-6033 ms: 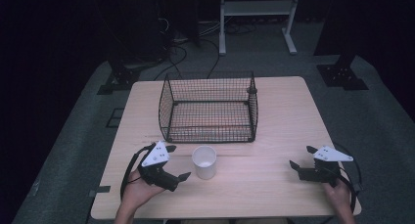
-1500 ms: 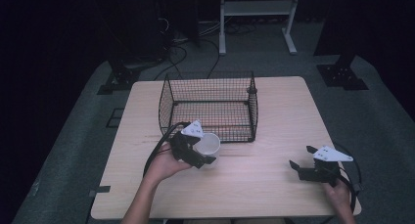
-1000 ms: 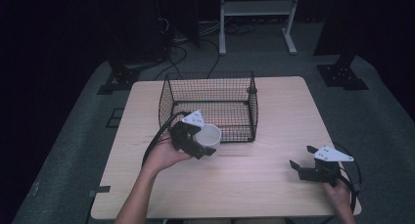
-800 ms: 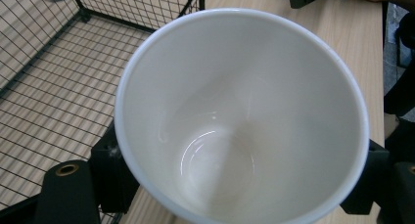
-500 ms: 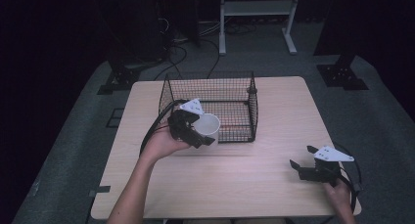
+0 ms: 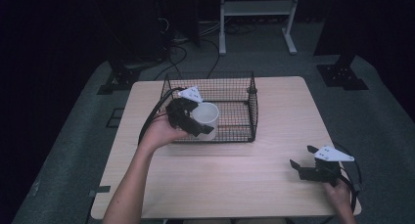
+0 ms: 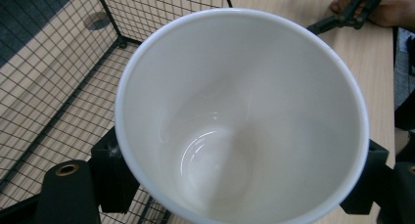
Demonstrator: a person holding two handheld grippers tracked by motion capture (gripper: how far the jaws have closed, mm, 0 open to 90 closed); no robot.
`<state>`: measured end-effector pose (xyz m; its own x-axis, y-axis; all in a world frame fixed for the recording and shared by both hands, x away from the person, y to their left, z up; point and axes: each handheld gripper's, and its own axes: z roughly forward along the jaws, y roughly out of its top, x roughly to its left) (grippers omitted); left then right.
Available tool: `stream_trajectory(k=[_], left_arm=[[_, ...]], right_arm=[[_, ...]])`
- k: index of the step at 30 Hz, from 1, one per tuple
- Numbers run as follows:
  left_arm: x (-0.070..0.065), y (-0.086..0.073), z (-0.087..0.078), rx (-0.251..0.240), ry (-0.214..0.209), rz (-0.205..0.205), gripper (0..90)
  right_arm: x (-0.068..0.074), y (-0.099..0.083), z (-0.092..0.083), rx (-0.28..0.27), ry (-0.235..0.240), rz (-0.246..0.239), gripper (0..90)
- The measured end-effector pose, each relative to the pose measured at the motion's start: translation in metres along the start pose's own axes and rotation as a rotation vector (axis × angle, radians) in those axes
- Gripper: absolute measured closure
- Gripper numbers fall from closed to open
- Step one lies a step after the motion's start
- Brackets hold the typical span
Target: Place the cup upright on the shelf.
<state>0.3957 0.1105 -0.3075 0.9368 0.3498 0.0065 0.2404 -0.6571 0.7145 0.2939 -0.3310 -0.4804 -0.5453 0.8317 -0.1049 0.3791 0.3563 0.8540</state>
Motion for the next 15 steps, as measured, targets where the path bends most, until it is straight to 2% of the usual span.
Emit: stream_trajectory(k=[15], left_arm=[[0.027,0.013,-0.002,0.004,0.031,-0.037,21.0]], right_arm=[[0.000,0.000,0.000,0.000,-0.002,0.001,13.1]])
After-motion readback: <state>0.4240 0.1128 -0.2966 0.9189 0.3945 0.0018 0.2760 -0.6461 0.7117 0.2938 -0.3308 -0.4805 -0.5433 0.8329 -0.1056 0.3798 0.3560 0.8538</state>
